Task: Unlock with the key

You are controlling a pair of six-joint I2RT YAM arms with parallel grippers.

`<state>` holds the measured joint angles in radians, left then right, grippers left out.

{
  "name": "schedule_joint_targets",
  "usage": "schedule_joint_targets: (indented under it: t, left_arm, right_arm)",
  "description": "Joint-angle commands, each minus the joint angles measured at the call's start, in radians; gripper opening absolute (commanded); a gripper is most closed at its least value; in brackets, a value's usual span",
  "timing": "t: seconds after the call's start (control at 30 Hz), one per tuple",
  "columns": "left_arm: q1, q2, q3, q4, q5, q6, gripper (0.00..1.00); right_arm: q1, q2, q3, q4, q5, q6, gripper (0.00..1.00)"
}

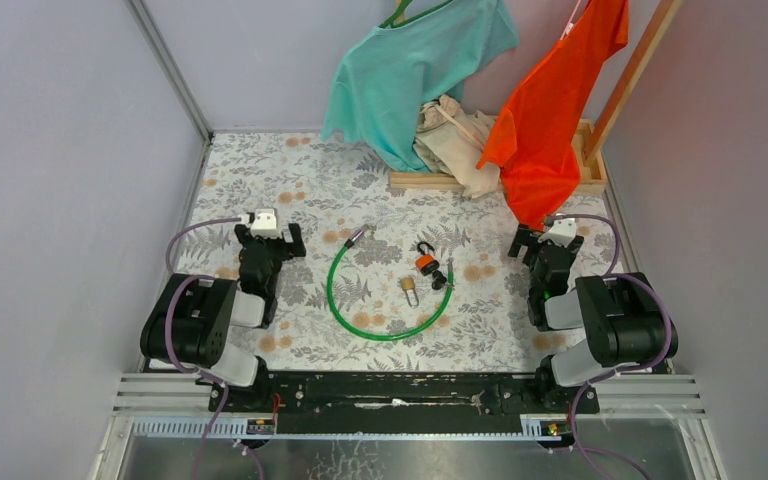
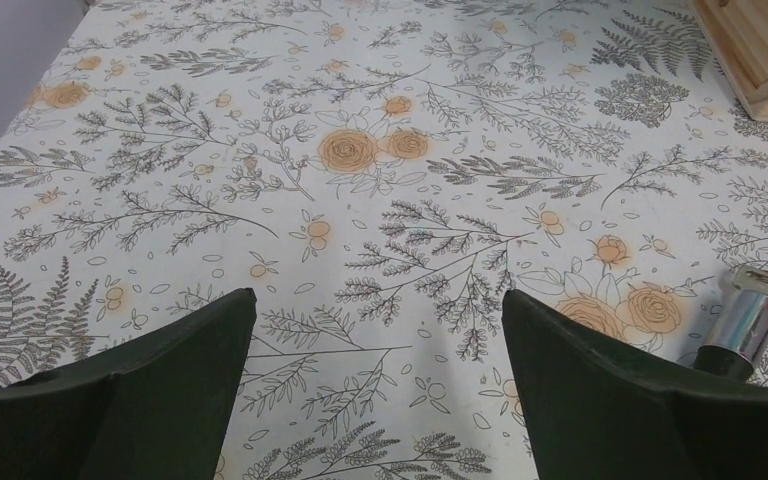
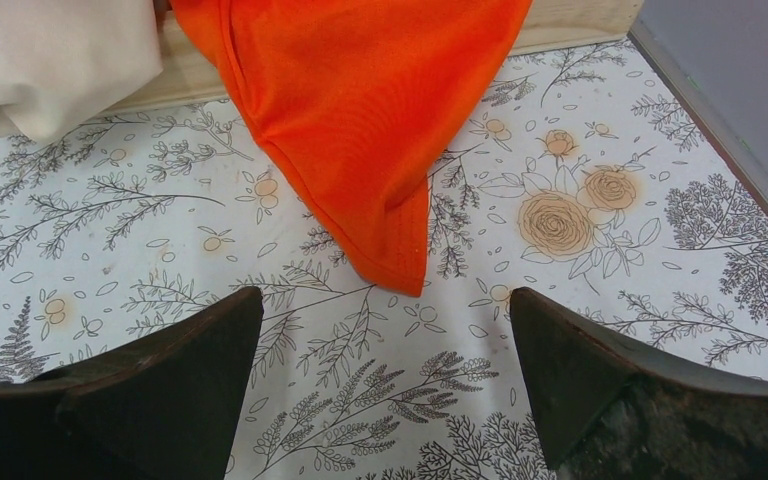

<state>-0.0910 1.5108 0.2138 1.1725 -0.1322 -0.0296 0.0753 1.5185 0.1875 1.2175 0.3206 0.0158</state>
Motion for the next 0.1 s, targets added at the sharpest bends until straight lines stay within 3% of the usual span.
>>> schedule_joint_targets:
  t: [0.0, 0.07]
  left_arm:
    - [0.008, 0.008, 0.021, 0.033, -0.032, -0.012, 1.0]
    - [0.007, 0.007, 0.019, 0.037, -0.033, -0.013, 1.0]
  right_arm:
    - [-0.006, 0.0, 0.007, 0.065, -0.007, 0.004, 0.99]
    - [-0.007, 0.0, 0.007, 0.065, -0.008, 0.004, 0.99]
